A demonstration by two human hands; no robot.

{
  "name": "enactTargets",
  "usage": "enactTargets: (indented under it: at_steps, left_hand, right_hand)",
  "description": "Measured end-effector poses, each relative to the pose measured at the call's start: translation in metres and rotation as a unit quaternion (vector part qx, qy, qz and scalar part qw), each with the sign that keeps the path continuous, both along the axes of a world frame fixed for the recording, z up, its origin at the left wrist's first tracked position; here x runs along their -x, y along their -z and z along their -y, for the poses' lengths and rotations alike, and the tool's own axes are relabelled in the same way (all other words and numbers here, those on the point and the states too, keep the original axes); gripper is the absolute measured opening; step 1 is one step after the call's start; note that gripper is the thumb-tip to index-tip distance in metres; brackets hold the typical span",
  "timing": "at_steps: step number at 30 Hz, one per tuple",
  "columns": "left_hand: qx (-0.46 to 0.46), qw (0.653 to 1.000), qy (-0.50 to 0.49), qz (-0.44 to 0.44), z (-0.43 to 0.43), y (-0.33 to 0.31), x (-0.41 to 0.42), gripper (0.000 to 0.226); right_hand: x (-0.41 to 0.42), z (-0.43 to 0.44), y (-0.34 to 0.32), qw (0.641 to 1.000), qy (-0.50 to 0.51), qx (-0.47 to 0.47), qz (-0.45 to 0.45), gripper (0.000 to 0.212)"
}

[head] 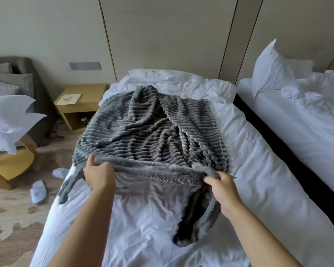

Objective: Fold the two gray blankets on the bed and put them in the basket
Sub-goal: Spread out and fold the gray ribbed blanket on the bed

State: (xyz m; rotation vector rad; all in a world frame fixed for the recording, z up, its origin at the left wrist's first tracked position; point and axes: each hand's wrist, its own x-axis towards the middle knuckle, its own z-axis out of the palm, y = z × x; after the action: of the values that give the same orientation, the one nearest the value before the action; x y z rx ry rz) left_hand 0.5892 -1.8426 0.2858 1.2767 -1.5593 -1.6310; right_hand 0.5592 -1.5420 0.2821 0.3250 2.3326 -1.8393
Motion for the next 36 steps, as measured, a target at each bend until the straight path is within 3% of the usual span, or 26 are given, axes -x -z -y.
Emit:
enactTargets:
  at_steps: [2, 5, 9, 12, 14, 16, 18, 20, 23, 24, 26, 27, 28, 29, 31, 32, 34, 36]
  left_hand:
    - [0.105, 0.984, 0.053, 0.135, -0.010, -0.001, -0.005, 0.064]
    - [0.168, 0.961, 0.211, 0.060, -0.051, -0.005, -0.009, 0.045]
    - [0.015, 0.870, 0.491, -0.038, -0.122, -0.015, -0.006, 0.026]
    - [0.031, 0.865, 0.501, -0.015, -0.139, -0.013, 0.002, 0.024]
    - [0.052, 0.874, 0.482, 0.000, -0.138, -0.009, 0.005, 0.030]
    - [0.052, 0.889, 0.455, -0.010, -0.137, -0.007, 0.006, 0.018]
    - [-0.003, 0.912, 0.409, -0.023, -0.136, -0.007, 0.006, 0.018]
    - [-0.115, 0.919, 0.374, -0.048, -0.138, -0.012, 0.007, 0.026]
    - [-0.249, 0.904, 0.343, -0.062, -0.128, -0.026, 0.011, 0.031]
    - [-0.265, 0.896, 0.350, -0.064, -0.124, -0.032, 0.010, 0.031]
    - [-0.254, 0.886, 0.385, -0.051, -0.115, -0.045, 0.008, 0.028]
    - [-0.225, 0.890, 0.396, -0.037, -0.109, -0.052, 0.007, 0.028]
    - [-0.191, 0.897, 0.399, -0.028, -0.101, -0.059, 0.007, 0.028]
    - [-0.160, 0.907, 0.388, -0.033, -0.092, -0.064, 0.008, 0.027]
    - [-0.033, 0.949, 0.311, -0.028, -0.064, -0.068, 0.016, 0.019]
    - [0.065, 0.964, 0.259, 0.005, -0.049, -0.067, 0.020, 0.016]
    - [0.169, 0.969, 0.178, 0.035, -0.029, -0.062, 0.022, 0.018]
    - [0.161, 0.969, 0.189, 0.007, -0.033, -0.058, 0.018, 0.021]
  right_hand:
    - [0.002, 0.000, -0.001, 0.997, 0.056, 0.054, 0.018, 0.005]
    - [0.003, 0.009, -0.006, 0.990, 0.082, 0.111, 0.016, 0.007]
    - [-0.004, 0.036, -0.016, 0.983, -0.068, 0.168, 0.004, 0.021]
    - [-0.008, 0.037, -0.019, 0.954, -0.203, 0.215, 0.045, 0.046]
    - [-0.005, 0.027, -0.016, 0.947, -0.194, 0.242, 0.076, 0.057]
    - [0.000, 0.019, -0.011, 0.958, -0.121, 0.244, 0.093, 0.052]
    - [0.006, 0.014, -0.001, 0.985, -0.021, 0.160, 0.066, 0.043]
    - [0.015, 0.009, 0.016, 1.000, 0.016, 0.026, -0.005, 0.036]
    - [0.034, 0.003, 0.041, 0.991, -0.111, -0.071, -0.013, 0.071]
    - [0.041, 0.006, 0.049, 0.975, -0.182, -0.130, -0.015, 0.077]
    - [0.053, 0.013, 0.062, 0.897, -0.302, -0.319, -0.054, 0.070]
    - [0.058, 0.015, 0.069, 0.851, -0.324, -0.408, -0.073, 0.060]
    - [0.065, 0.014, 0.074, 0.832, -0.311, -0.452, -0.082, 0.048]
    - [0.070, 0.013, 0.078, 0.850, -0.264, -0.448, -0.087, 0.037]
    - [0.076, 0.009, 0.072, 0.950, -0.099, -0.296, -0.022, 0.026]
    - [0.079, 0.009, 0.066, 0.979, -0.014, -0.204, 0.011, 0.025]
    - [0.076, 0.021, 0.048, 0.989, 0.123, -0.078, 0.024, 0.024]
    - [0.059, 0.051, 0.025, 0.984, 0.165, 0.048, 0.040, 0.024]
